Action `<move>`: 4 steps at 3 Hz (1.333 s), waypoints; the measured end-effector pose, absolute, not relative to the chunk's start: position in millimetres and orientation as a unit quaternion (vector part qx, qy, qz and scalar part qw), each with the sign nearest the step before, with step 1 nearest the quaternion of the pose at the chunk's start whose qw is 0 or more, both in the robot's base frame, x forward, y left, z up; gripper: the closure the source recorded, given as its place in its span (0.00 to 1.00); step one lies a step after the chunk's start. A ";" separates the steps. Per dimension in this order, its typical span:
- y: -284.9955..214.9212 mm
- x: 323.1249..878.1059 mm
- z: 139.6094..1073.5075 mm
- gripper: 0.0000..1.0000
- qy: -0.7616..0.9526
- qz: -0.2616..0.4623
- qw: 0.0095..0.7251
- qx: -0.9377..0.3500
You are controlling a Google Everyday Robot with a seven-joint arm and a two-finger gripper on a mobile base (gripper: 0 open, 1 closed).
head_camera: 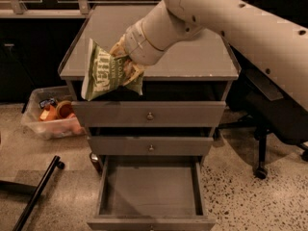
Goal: Pick green jalapeno chip bag from bottom drawer and place on counter
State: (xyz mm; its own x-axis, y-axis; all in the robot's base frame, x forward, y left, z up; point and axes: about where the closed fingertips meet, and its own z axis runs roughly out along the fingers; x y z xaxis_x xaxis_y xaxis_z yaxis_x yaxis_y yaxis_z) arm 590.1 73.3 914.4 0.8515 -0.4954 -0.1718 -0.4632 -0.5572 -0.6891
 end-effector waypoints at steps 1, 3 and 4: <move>72.4 590.1 914.2 1.00 0.272 -0.021 0.384 -0.882; 45.7 628.1 917.6 1.00 0.373 -0.006 0.492 -0.787; 28.4 664.1 926.4 1.00 0.419 0.016 0.554 -0.720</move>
Offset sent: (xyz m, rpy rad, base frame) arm 0.0171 -0.0486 -0.0037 0.2766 0.0379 -0.2895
